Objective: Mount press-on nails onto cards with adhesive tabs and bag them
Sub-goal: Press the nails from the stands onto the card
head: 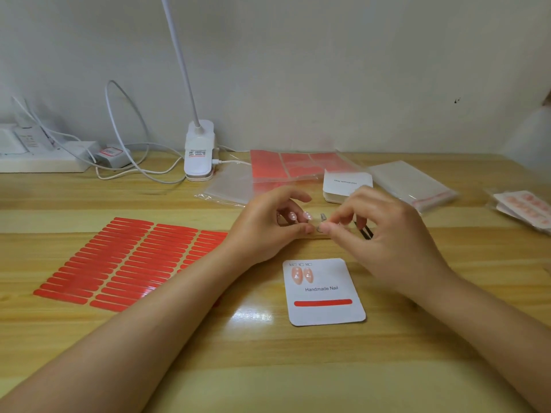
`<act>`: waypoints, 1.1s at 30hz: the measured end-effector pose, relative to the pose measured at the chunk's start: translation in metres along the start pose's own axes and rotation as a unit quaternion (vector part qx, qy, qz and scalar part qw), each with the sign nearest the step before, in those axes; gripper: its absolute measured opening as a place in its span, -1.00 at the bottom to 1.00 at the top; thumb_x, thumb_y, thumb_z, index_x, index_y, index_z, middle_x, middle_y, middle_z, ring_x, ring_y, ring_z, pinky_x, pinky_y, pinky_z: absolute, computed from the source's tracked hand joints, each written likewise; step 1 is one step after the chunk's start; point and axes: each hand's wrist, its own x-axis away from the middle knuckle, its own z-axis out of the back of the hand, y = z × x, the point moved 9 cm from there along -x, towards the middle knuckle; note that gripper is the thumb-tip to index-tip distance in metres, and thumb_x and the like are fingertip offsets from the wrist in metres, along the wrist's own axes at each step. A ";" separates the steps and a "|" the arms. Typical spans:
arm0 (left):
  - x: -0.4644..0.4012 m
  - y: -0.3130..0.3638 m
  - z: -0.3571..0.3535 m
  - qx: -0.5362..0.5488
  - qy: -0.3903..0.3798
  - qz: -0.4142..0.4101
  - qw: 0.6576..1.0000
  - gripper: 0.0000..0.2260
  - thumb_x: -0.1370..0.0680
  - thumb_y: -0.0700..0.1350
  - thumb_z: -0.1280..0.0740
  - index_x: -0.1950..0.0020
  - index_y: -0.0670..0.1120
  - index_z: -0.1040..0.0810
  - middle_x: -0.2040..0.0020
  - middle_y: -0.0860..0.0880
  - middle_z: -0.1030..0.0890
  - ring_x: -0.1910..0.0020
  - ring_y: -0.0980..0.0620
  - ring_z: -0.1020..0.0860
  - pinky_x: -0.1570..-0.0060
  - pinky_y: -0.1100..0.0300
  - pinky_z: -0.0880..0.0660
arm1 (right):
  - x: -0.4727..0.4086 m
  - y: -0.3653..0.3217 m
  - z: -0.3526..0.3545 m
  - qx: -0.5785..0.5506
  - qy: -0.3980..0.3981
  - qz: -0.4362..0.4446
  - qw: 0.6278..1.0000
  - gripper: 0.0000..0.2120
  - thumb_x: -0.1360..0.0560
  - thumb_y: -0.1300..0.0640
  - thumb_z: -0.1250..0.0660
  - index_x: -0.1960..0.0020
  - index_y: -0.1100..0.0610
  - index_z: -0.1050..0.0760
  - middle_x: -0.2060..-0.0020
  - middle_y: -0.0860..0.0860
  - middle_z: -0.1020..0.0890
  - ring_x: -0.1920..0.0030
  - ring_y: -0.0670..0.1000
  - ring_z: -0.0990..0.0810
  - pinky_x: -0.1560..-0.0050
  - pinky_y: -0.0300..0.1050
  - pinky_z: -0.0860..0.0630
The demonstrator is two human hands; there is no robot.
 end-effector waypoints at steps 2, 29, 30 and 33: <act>-0.001 0.000 -0.001 -0.003 -0.004 0.001 1.000 -0.70 -0.38 -0.28 -0.48 -0.02 -0.06 -0.50 0.29 0.16 -0.56 0.33 0.26 -0.45 0.27 0.47 -0.37 | -0.009 0.007 -0.004 0.023 -0.022 -0.004 0.999 -0.88 -0.39 0.01 -0.43 0.12 0.03 -0.62 0.26 -0.10 -0.50 0.25 -0.10 -0.44 0.19 -0.24 -0.35; 0.000 0.006 -0.002 -0.007 -0.015 -0.009 1.000 -0.73 -0.41 -0.27 -0.45 0.00 -0.06 -0.46 0.28 0.14 -0.55 0.33 0.30 -0.45 0.25 0.48 -0.37 | -0.015 -0.001 -0.024 0.113 -0.020 0.091 0.989 -0.86 -0.39 0.12 -0.37 0.10 0.12 -0.66 0.26 0.00 -0.59 0.22 0.00 -0.51 0.16 -0.15 -0.27; 0.000 0.006 -0.002 -0.007 -0.016 -0.010 1.000 -0.73 -0.41 -0.28 -0.45 0.01 -0.06 -0.46 0.28 0.14 -0.55 0.32 0.29 -0.45 0.24 0.48 -0.37 | -0.015 -0.001 -0.024 0.114 -0.020 0.090 0.989 -0.86 -0.40 0.12 -0.37 0.11 0.12 -0.66 0.27 0.00 -0.59 0.22 0.00 -0.51 0.16 -0.15 -0.27; 0.000 0.006 -0.003 -0.012 -0.019 -0.009 1.000 -0.73 -0.40 -0.29 -0.45 0.02 -0.07 -0.45 0.28 0.11 -0.55 0.31 0.25 -0.44 0.25 0.49 -0.36 | -0.017 0.002 -0.024 0.105 -0.015 0.079 0.991 -0.88 -0.42 0.14 -0.36 0.13 0.12 -0.66 0.27 0.00 -0.58 0.22 0.00 -0.50 0.16 -0.14 -0.28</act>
